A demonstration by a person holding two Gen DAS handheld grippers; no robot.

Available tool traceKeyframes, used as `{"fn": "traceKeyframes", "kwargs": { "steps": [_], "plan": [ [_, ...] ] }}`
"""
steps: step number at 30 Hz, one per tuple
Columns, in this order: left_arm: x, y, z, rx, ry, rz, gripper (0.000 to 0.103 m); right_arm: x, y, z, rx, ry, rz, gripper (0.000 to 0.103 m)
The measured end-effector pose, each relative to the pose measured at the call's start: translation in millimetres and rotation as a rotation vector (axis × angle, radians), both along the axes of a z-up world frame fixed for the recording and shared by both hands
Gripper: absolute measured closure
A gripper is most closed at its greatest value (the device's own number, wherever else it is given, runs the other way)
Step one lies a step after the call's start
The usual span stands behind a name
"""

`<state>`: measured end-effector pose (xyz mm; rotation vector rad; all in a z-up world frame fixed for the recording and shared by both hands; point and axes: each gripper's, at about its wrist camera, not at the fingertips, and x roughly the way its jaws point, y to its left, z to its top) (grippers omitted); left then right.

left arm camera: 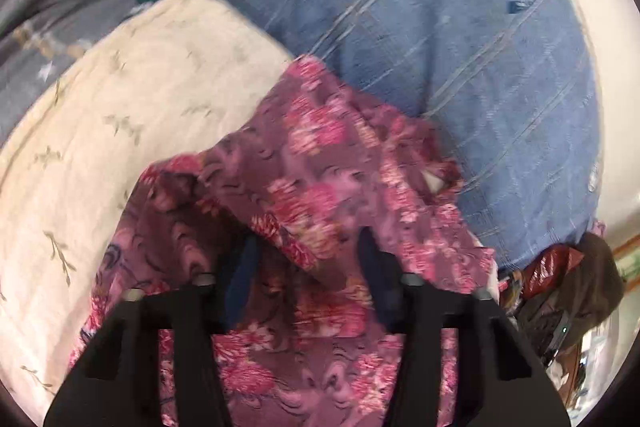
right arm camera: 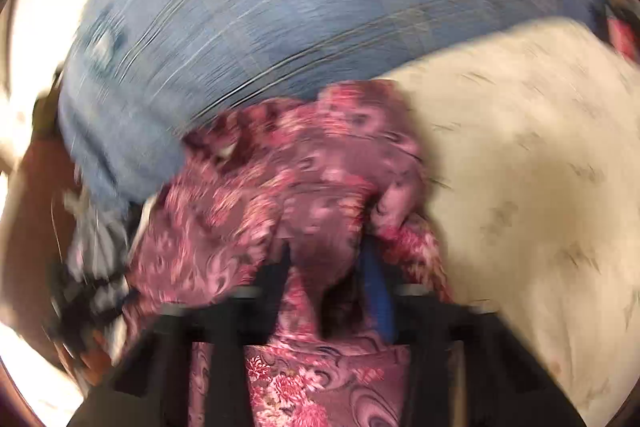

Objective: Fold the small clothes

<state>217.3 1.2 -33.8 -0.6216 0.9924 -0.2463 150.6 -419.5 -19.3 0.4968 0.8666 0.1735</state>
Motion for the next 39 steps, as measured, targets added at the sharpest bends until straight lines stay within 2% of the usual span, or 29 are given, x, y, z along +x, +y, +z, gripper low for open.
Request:
{"fn": "traceKeyframes", "kwargs": {
  "steps": [1, 3, 4, 5, 6, 7, 8, 9, 11, 12, 13, 14, 15, 16, 17, 18, 20, 23, 24, 25, 28, 32, 36, 39],
  "plan": [
    [0, -1, 5, 0.033, -0.017, -0.004, 0.065, -4, 0, 14, 0.001, -0.083, -0.007, 0.097],
    [3, -6, 8, 0.123, -0.031, -0.007, 0.064, -9, -8, 26, 0.032, -0.158, -0.036, 0.097],
    [7, -8, 3, 0.144, -0.016, -0.012, 0.064, -7, -12, 24, 0.044, -0.164, -0.053, 0.097],
    [12, -8, -4, 0.163, 0.015, -0.015, 0.064, -2, -18, 15, 0.042, -0.135, -0.071, 0.097],
    [18, -10, -16, 0.193, 0.076, -0.028, 0.065, 4, -21, -1, 0.001, -0.067, -0.087, 0.097],
    [19, -11, -22, 0.198, 0.093, -0.040, 0.066, 8, -21, -14, -0.040, -0.003, -0.087, 0.096],
    [15, -11, -17, 0.208, 0.072, -0.042, 0.066, 11, -24, -28, -0.065, 0.080, -0.063, 0.096],
    [9, -10, -10, 0.205, 0.070, -0.058, 0.066, 7, -27, -27, -0.050, 0.057, -0.068, 0.096],
    [-5, -6, 1, 0.131, 0.037, -0.088, 0.066, -12, -34, -13, 0.020, 0.004, -0.105, 0.087],
    [-14, -6, 8, 0.103, 0.010, -0.103, 0.063, -19, -35, -8, 0.053, -0.027, -0.105, 0.087],
    [-18, -8, 12, 0.108, -0.003, -0.112, 0.056, -27, -35, -2, 0.080, -0.066, -0.096, 0.087],
    [-20, -14, 13, 0.128, -0.010, -0.124, 0.052, -35, -32, 0, 0.080, -0.094, -0.083, 0.087],
    [-21, -21, 10, 0.156, -0.005, -0.144, 0.051, -35, -27, -1, 0.071, -0.084, -0.074, 0.087],
    [-18, -32, 2, 0.194, 0.027, -0.174, 0.051, -31, -22, -11, 0.052, -0.036, -0.053, 0.087],
    [-14, -43, -11, 0.234, 0.088, -0.203, 0.051, -27, -20, -23, 0.017, 0.037, -0.044, 0.093],
    [-13, -49, -17, 0.254, 0.114, -0.215, 0.052, -29, -20, -28, 0.013, 0.044, -0.041, 0.097],
    [-22, -54, -5, 0.320, 0.074, -0.224, 0.052, -37, -20, -19, 0.027, 0.034, -0.054, 0.091],
    [-38, -39, 13, 0.228, 0.085, -0.256, 0.052, -60, -20, -5, 0.040, 0.023, -0.058, 0.077],
    [-46, -28, 20, 0.227, 0.088, -0.253, 0.052, -71, -22, -2, 0.020, 0.032, -0.057, 0.068],
    [-54, -19, 26, 0.231, 0.083, -0.252, 0.050, -82, -23, 2, 0.002, 0.044, -0.058, 0.064],
    [-82, 16, 31, 0.265, 0.102, -0.238, 0.042, -126, -30, 0, -0.027, 0.070, -0.050, 0.063],
    [-118, 62, 14, 0.266, 0.184, -0.211, 0.042, -179, -33, -11, -0.059, 0.102, -0.046, 0.063],
    [-158, 97, -12, 0.189, 0.272, -0.188, 0.042, -224, -32, -30, 0.010, 0.126, -0.032, 0.063],
    [-183, 99, -31, 0.146, 0.317, -0.204, 0.042, -253, -27, -39, 0.083, 0.125, 0.006, 0.061]
  ]
}}
